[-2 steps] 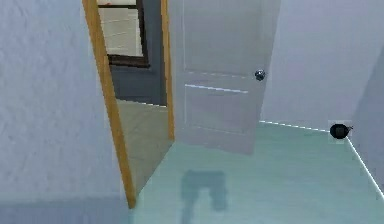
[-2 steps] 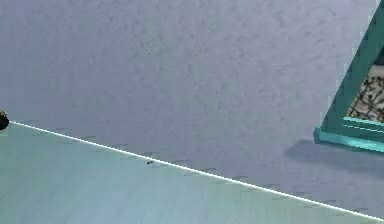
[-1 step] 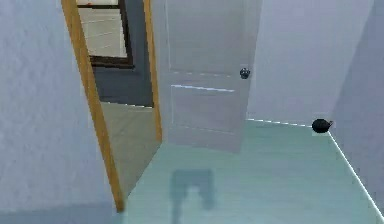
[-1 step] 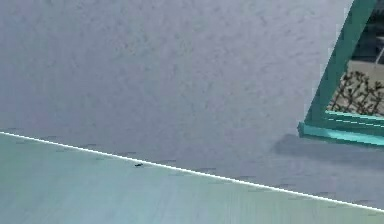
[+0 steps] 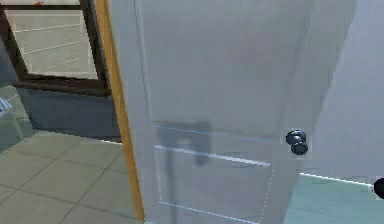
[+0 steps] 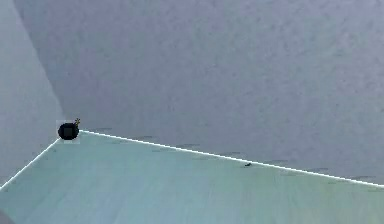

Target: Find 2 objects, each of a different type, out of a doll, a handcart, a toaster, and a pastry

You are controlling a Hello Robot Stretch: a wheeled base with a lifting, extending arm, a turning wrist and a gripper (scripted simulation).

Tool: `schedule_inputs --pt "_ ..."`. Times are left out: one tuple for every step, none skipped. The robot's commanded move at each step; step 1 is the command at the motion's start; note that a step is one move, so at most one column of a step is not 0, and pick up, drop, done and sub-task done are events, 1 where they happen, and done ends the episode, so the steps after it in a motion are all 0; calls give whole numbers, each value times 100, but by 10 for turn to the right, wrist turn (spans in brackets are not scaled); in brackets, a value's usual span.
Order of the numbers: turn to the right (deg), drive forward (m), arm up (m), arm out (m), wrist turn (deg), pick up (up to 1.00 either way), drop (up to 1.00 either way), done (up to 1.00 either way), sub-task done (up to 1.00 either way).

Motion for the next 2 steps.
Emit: schedule_inputs --pt "0 30 0 0 0 0 0 0 0" --pt "-450 0 0 0 0 0 0 0 0"
